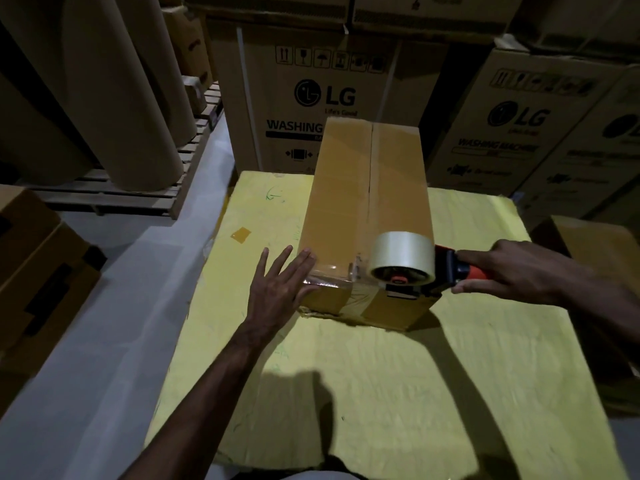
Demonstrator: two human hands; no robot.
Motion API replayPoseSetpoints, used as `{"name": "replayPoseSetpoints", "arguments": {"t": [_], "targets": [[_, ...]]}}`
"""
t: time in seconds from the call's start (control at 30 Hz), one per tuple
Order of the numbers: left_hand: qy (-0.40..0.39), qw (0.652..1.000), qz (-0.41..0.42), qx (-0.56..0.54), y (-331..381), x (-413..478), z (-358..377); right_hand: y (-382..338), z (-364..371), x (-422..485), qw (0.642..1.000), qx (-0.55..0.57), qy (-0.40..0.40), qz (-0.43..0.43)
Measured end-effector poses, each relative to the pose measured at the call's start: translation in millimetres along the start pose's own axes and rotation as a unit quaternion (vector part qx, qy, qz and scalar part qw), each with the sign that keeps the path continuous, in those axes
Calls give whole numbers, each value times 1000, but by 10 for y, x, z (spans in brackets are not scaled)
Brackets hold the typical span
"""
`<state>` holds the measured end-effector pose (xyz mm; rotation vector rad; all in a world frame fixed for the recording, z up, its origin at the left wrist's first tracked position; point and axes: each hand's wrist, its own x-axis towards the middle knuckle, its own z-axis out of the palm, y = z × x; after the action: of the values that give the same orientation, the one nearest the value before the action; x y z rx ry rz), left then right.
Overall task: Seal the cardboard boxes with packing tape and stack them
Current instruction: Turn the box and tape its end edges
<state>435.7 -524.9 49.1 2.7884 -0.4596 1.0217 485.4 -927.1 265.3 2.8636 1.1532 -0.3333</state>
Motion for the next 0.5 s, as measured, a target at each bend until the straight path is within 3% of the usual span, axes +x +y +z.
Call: {"name": "replayPoseSetpoints", "arguments": {"t": [0.3,0.5], "targets": [[-46,998,-40,11,381,-27,-105,225,213,-317,998,8,58,17],[-94,993,51,-44,1093,209,-11,194,179,-341,998,8,54,28]]}}
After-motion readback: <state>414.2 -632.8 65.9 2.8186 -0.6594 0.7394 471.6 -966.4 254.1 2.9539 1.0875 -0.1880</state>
